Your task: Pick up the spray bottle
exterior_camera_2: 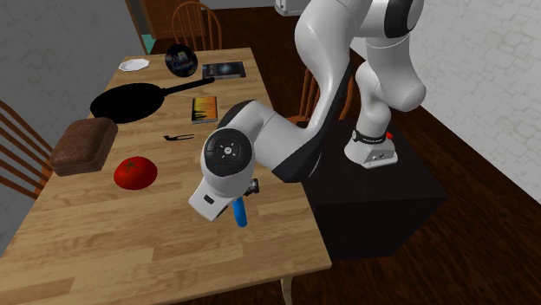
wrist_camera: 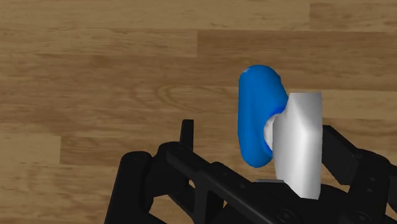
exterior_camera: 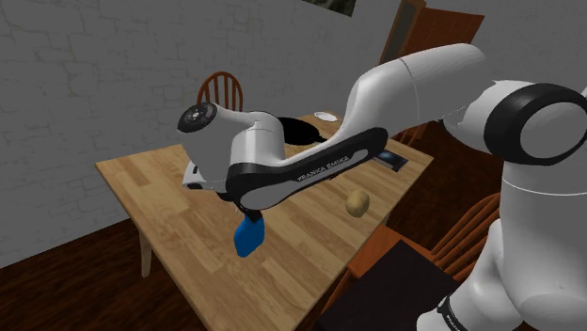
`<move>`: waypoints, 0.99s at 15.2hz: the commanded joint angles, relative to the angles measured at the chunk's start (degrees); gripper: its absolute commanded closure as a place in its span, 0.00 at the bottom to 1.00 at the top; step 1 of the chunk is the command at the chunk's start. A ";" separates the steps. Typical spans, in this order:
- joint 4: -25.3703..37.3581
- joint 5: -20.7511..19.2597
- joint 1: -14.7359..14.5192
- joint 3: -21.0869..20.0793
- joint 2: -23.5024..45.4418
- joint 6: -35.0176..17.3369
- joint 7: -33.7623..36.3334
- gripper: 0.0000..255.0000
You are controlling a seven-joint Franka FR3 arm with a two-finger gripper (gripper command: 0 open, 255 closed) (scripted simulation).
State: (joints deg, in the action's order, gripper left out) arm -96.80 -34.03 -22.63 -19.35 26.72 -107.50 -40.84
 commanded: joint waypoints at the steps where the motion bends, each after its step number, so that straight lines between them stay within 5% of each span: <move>1: -2.22 -0.01 -0.02 0.49 4.29 -0.81 0.63 0.00; 2: -2.22 0.03 -0.08 0.56 4.28 -0.83 0.62 0.00; 3: -2.77 0.15 0.25 0.58 3.68 -0.99 0.33 1.00; 6: -4.06 -0.28 1.37 1.14 3.49 -2.65 -0.39 1.00; 11: 8.38 -1.62 0.37 2.56 11.91 0.77 -3.16 1.00; 12: -2.24 0.12 -0.23 0.74 4.25 -0.88 0.56 1.00; 15: -1.89 0.87 -0.29 0.68 2.89 0.50 -0.34 1.00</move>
State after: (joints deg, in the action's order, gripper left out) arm -96.75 -33.75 -23.15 -18.88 26.36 -107.58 -40.96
